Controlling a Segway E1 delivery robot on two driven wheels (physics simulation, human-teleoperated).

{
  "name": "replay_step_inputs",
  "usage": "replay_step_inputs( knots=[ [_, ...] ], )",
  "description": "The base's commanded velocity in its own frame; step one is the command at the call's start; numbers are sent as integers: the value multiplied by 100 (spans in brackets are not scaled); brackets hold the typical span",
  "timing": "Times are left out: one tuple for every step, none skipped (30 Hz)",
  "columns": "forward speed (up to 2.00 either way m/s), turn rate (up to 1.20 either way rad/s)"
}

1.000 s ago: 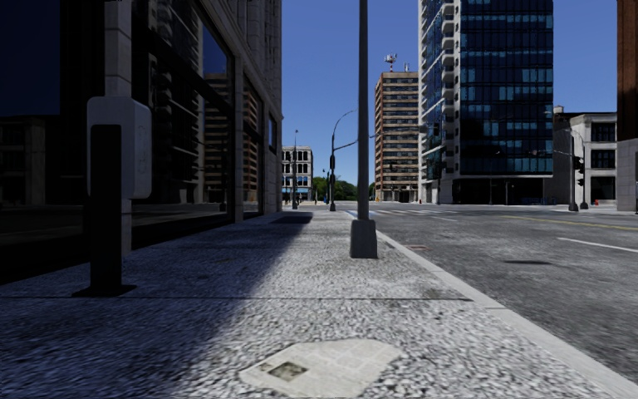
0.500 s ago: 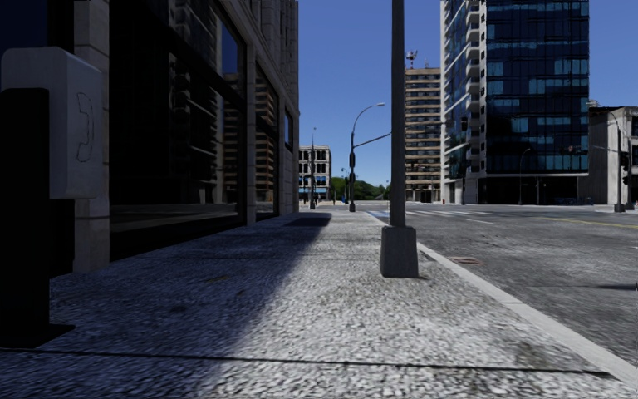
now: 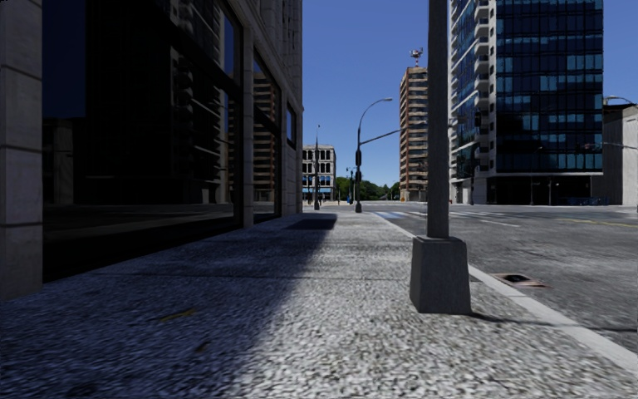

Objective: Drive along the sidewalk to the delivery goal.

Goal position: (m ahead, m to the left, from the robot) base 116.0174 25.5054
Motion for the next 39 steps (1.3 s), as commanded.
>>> replay_step_inputs(
  knots=[
    [200,0],
    [200,0],
    [200,0],
    [200,0],
    [200,0],
    [200,0],
    [200,0],
    [200,0],
    [200,0],
    [200,0],
    [200,0],
    [200,0],
    [200,0],
    [200,0],
    [200,0],
    [200,0],
    [200,0],
    [200,0],
    [200,0],
    [200,0],
    [200,0],
    [200,0],
    [200,0],
    [200,0],
    [200,0],
    [200,0],
    [200,0],
    [200,0],
    [200,0],
    [200,0],
    [200,0],
    [200,0],
    [200,0],
    [200,0],
    [200,0],
    [200,0],
    [200,0],
    [200,0],
    [200,0]
  ],
)
